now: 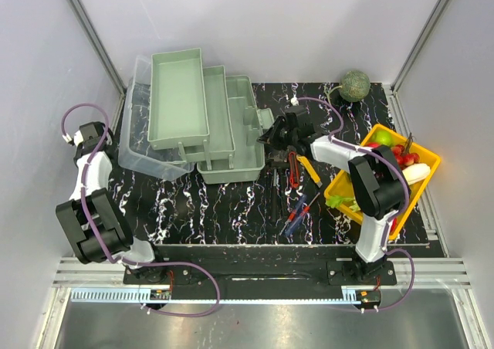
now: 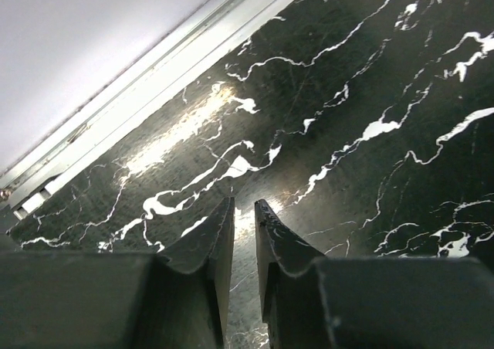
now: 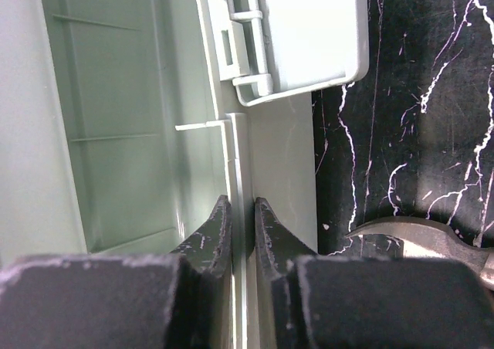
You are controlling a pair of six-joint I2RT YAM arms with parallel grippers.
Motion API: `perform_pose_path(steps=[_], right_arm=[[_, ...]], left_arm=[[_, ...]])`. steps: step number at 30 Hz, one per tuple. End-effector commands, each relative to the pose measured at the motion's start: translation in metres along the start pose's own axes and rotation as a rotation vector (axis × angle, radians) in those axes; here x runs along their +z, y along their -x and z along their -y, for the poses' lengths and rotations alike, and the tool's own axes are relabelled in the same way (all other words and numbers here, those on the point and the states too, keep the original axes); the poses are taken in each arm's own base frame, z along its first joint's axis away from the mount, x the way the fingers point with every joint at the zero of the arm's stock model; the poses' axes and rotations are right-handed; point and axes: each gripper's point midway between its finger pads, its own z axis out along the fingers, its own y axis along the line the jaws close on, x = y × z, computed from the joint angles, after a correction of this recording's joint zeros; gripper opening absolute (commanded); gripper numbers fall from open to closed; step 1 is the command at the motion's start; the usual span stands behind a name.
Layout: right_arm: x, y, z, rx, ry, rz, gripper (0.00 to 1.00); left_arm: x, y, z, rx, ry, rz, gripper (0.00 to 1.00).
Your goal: Pack the tool kit
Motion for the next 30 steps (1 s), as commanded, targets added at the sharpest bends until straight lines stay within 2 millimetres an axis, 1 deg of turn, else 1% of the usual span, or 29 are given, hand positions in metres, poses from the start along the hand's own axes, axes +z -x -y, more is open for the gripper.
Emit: perform_pose_path(steps=[1,6,8,9,11,13,15,17,20,24,28,29,30], right_arm=[[-0.006,-0.007,0.086,0.086,-0.258,0.017,0.0],[-0.011,-0.012,0.094,0.094,-0.261,0.007,0.0],[-0.011,-0.015,0.093,0.099,-0.254,-0.005,0.0],[-0.009,-0.01,0.088,0.093,-0.229,0.014,0.0],[-0.008,-0.012,0.088,0.094,-0.224,0.007,0.0],[-0.008,-0.013,0.088,0.097,-0.224,0.002,0.0],[-0.007,-0.014,0.088,0.096,-0.22,-0.002,0.0],[-0.006,-0.017,0.089,0.099,-0.214,-0.014,0.0],[-0.004,-0.022,0.086,0.102,-0.195,-0.037,0.0],[-0.004,-0.028,0.077,0.101,-0.191,-0.045,0.0],[-0.004,-0.035,0.057,0.124,-0.194,-0.025,0.0],[-0.006,-0.042,0.057,0.156,-0.219,-0.036,0.0],[-0.006,-0.045,0.054,0.173,-0.226,-0.03,0.0]], left_arm=[[-0.019,0.018,-0.008,-0.066,0.048,0.061,0.19],[-0.02,0.01,-0.023,-0.086,0.116,0.055,0.16],[-0.018,0.004,-0.024,-0.087,0.113,0.042,0.15],[-0.018,0.002,-0.024,-0.089,0.114,0.034,0.15],[-0.018,-0.002,-0.022,-0.098,0.11,0.02,0.14],[-0.02,-0.002,-0.023,-0.108,0.111,0.022,0.13],[-0.026,0.003,-0.028,-0.119,0.129,0.038,0.13],[-0.038,0.012,-0.032,-0.145,0.143,0.069,0.15],[-0.064,0.031,-0.04,-0.206,0.154,0.139,0.18],[-0.107,0.055,-0.045,-0.291,0.098,0.257,0.28],[-0.144,0.064,-0.044,-0.339,-0.002,0.333,0.39],[-0.154,0.065,-0.042,-0.343,-0.039,0.35,0.42],[-0.164,0.066,-0.039,-0.342,-0.081,0.361,0.43]])
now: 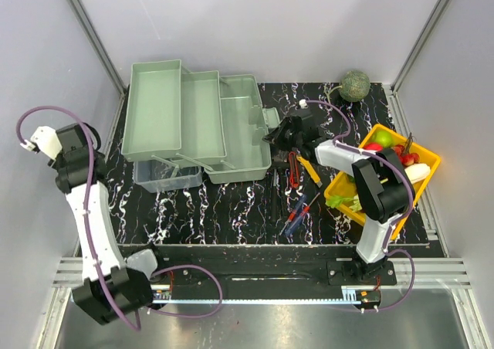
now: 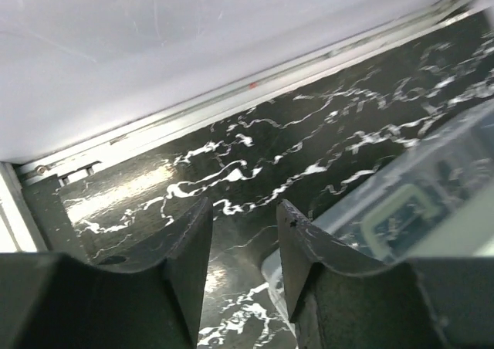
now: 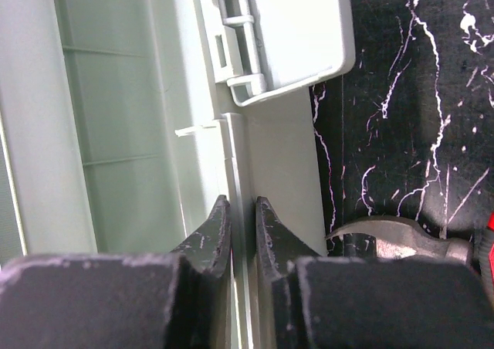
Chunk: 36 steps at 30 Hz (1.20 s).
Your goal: Pack the tool kit
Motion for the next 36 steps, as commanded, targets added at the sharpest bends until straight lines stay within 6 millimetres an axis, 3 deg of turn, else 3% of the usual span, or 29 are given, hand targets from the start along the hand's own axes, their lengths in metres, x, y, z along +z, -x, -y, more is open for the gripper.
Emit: perform_pose_path(steps=[1,7,11,14,17,18,20,22,24,27,30,32,36], right_arm=[[-0.001,-0.052,0.043,0.148,-0.247,-0.077,0.0],[-0.005,-0.064,0.022,0.144,-0.269,-0.035,0.0],[-0.008,-0.072,0.008,0.111,-0.281,-0.038,0.04],[-0.015,-0.066,0.009,0.088,-0.314,-0.011,0.32],[-0.034,-0.045,0.005,0.018,-0.333,0.068,0.64],[-0.047,-0.033,-0.005,-0.026,-0.313,0.098,0.75],[-0.068,-0.018,-0.023,-0.127,-0.27,0.124,0.83],[-0.094,-0.009,-0.032,-0.218,-0.253,0.135,0.92],[-0.116,-0.01,-0.029,-0.314,-0.254,0.118,0.98],[-0.145,-0.025,-0.012,-0.398,-0.255,0.065,0.99],[-0.158,-0.043,0.013,-0.394,-0.297,0.019,1.0],[-0.16,-0.057,0.026,-0.37,-0.306,-0.015,0.99],[-0.151,-0.081,0.044,-0.363,-0.281,-0.082,0.77]], left_arm=[[-0.047,0.027,0.011,-0.077,-0.159,0.081,0.46],[-0.118,0.027,0.058,-0.003,-0.604,0.079,0.61],[-0.154,0.013,0.079,0.078,-0.824,0.013,0.63],[-0.177,0.003,0.085,0.104,-0.928,-0.008,0.68],[-0.198,-0.004,0.09,0.139,-1.023,-0.018,0.82],[-0.207,-0.006,0.093,0.159,-1.077,-0.016,0.89],[-0.226,-0.013,0.1,0.209,-1.188,-0.024,0.99],[-0.239,-0.021,0.105,0.251,-1.27,-0.04,0.99],[-0.253,-0.029,0.107,0.29,-1.348,-0.059,0.99],[-0.278,-0.045,0.11,0.339,-1.495,-0.111,0.99],[-0.303,-0.056,0.109,0.369,-1.638,-0.153,0.99],[-0.305,-0.057,0.109,0.359,-1.647,-0.16,0.99],[-0.305,-0.06,0.107,0.347,-1.642,-0.171,0.99]])
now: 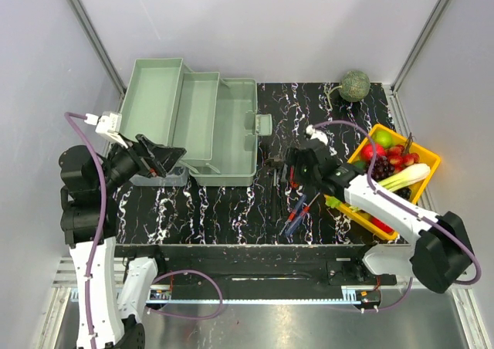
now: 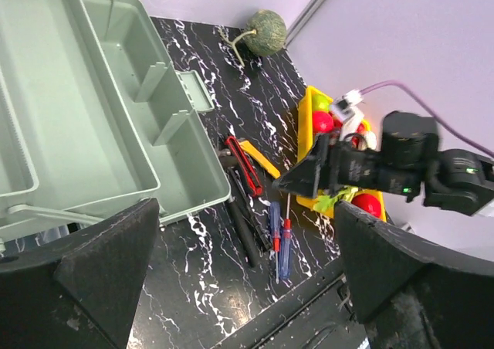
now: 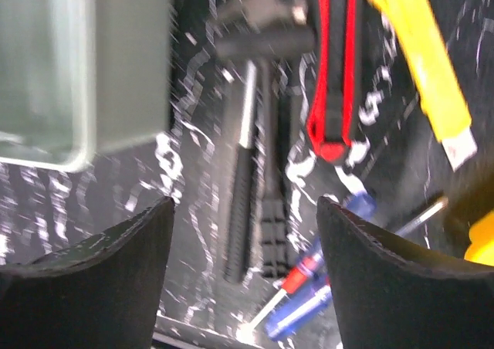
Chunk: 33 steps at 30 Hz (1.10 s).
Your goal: Pack the tool kit
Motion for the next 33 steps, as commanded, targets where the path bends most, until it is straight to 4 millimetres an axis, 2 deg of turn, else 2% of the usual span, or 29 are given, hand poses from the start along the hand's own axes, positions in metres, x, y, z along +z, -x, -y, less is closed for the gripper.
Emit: perform_pose_path(steps=[1,2,3,9,13,17,22,24,26,28,33], right_arm=[[0.015,-0.044,0.018,-0.048,-0.014,-0.124,0.66],[0.019,-0.047,0.02,-0.051,-0.02,-0.135,0.56],[0.024,-0.053,0.021,-0.06,-0.023,-0.154,0.54],[0.054,-0.068,0.029,-0.079,-0.063,-0.195,0.49],[0.068,-0.075,0.029,-0.103,-0.063,-0.227,0.49],[0.08,-0.082,0.032,-0.119,-0.073,-0.251,0.48],[0.093,-0.086,0.034,-0.141,-0.089,-0.274,0.39],[0.097,-0.086,0.036,-0.142,-0.109,-0.275,0.31],[0.098,-0.086,0.036,-0.141,-0.113,-0.277,0.18],[0.097,-0.083,0.037,-0.141,-0.122,-0.269,0.01],[0.082,-0.067,0.031,-0.18,-0.103,-0.242,0.0]], left_arm=[[-0.002,0.005,0.019,0.034,-0.088,0.029,0.99],[-0.001,0.002,0.016,0.018,-0.085,0.022,0.99],[0.0,0.0,0.015,0.007,-0.083,0.018,0.99],[0.002,-0.011,0.013,-0.014,-0.091,-0.006,0.99],[0.003,-0.017,0.017,-0.018,-0.109,-0.031,0.99],[0.003,-0.019,0.012,-0.007,-0.082,-0.032,0.99],[-0.001,-0.02,0.006,0.018,-0.031,-0.024,0.99],[-0.002,-0.02,0.004,0.019,-0.018,-0.02,0.99],[-0.003,-0.021,0.004,0.023,-0.015,-0.018,0.99],[-0.004,-0.021,0.003,0.03,-0.007,-0.013,0.99],[-0.008,-0.019,-0.005,0.054,0.054,-0.004,0.99]])
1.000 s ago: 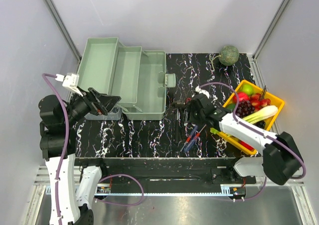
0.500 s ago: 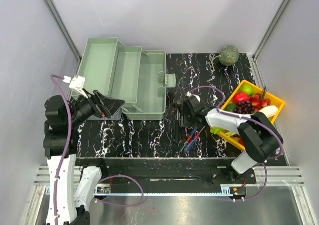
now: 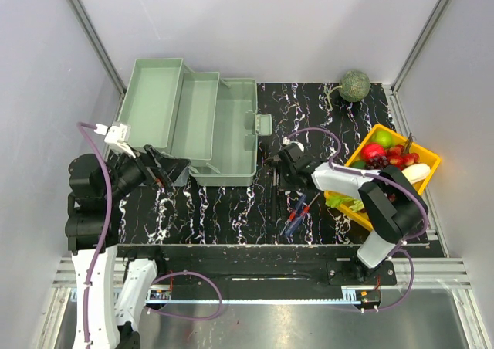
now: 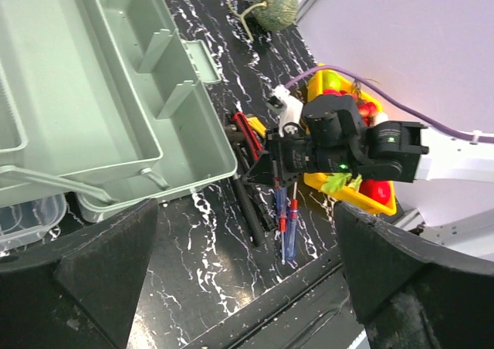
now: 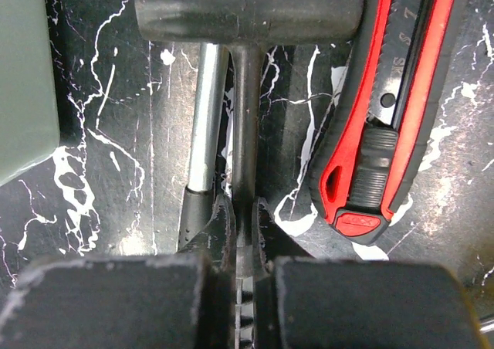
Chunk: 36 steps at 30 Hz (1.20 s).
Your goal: Pack the tool kit
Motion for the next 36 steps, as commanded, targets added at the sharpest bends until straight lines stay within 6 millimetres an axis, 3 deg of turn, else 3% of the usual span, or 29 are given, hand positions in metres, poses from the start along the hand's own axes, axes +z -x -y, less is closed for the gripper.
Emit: perform_pose_path(steps=[1,7,14,18,23,27,32,36], right_arm=[[-0.023,0.021,-0.003,-0.052,0.001,0.061,0.0],[-0.077,0.05,-0.01,-0.045,0.039,0.181,0.0],[-0.165,0.1,-0.044,0.048,0.213,0.371,0.0],[-0.186,0.128,-0.072,0.029,0.299,0.413,0.0],[-0.173,0.168,-0.112,0.061,0.389,0.434,0.0],[-0.154,0.198,-0.157,0.095,0.501,0.459,0.0],[-0.101,0.213,-0.191,0.147,0.511,0.412,0.0],[-0.043,0.204,-0.198,0.185,0.445,0.34,0.0]], left_arm=[[-0.006,0.013,-0.006,0.062,0.074,0.046,0.99],[-0.01,0.017,-0.005,0.074,0.091,0.057,0.99],[-0.022,0.026,-0.004,0.072,0.161,0.088,0.99],[-0.026,0.029,0.002,0.075,0.152,0.094,0.99],[-0.028,0.031,0.006,0.062,0.145,0.102,0.99],[-0.028,0.03,0.002,0.035,0.168,0.11,0.99],[-0.027,0.026,-0.005,0.016,0.19,0.103,0.99],[-0.025,0.025,-0.006,0.012,0.19,0.098,0.99]])
